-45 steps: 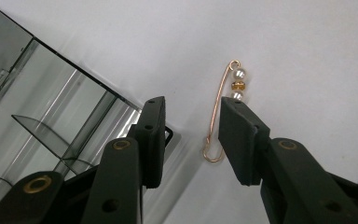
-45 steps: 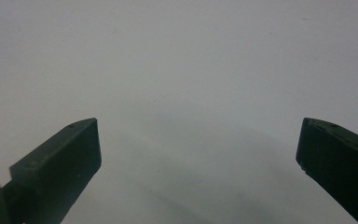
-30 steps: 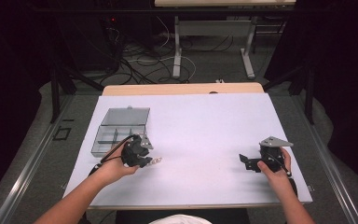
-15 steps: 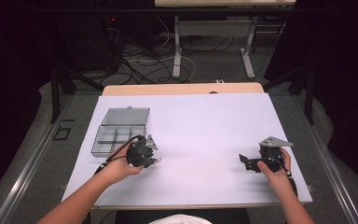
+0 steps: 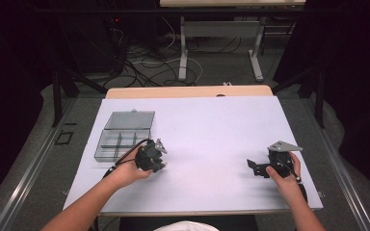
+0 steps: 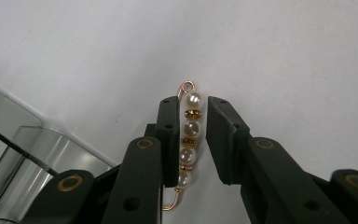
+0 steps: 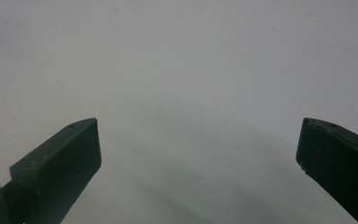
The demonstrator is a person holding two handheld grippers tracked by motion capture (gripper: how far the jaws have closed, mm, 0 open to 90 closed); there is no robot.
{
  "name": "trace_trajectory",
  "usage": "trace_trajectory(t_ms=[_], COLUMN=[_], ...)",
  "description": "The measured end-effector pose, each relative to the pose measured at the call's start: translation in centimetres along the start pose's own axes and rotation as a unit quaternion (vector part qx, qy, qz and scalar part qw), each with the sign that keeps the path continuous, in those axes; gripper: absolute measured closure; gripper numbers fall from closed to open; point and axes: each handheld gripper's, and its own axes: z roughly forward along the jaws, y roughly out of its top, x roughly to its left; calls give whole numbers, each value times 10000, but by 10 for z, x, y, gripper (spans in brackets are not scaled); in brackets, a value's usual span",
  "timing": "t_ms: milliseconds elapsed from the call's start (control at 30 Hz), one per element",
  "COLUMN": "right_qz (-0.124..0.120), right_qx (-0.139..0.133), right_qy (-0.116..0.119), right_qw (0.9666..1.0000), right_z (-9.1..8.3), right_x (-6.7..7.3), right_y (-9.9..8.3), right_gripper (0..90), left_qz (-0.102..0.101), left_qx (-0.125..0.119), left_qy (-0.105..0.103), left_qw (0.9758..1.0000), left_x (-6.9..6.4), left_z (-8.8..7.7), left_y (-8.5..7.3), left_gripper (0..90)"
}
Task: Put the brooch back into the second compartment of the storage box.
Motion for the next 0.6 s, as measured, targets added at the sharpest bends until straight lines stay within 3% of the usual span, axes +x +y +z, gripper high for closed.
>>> trace_trajectory(t_ms=[600], right_qz=[29], right_qx=[44], right_qy=[76], right_qw=[10000], right_z=[0], right_x=[0], right_y=[0], right_gripper=[0], left_qz=[64], left_qx=[80], left_qy=[-4], left_qw=[9999], left_x=[-1], left_z=[8], left_y=[0], left_gripper=[781])
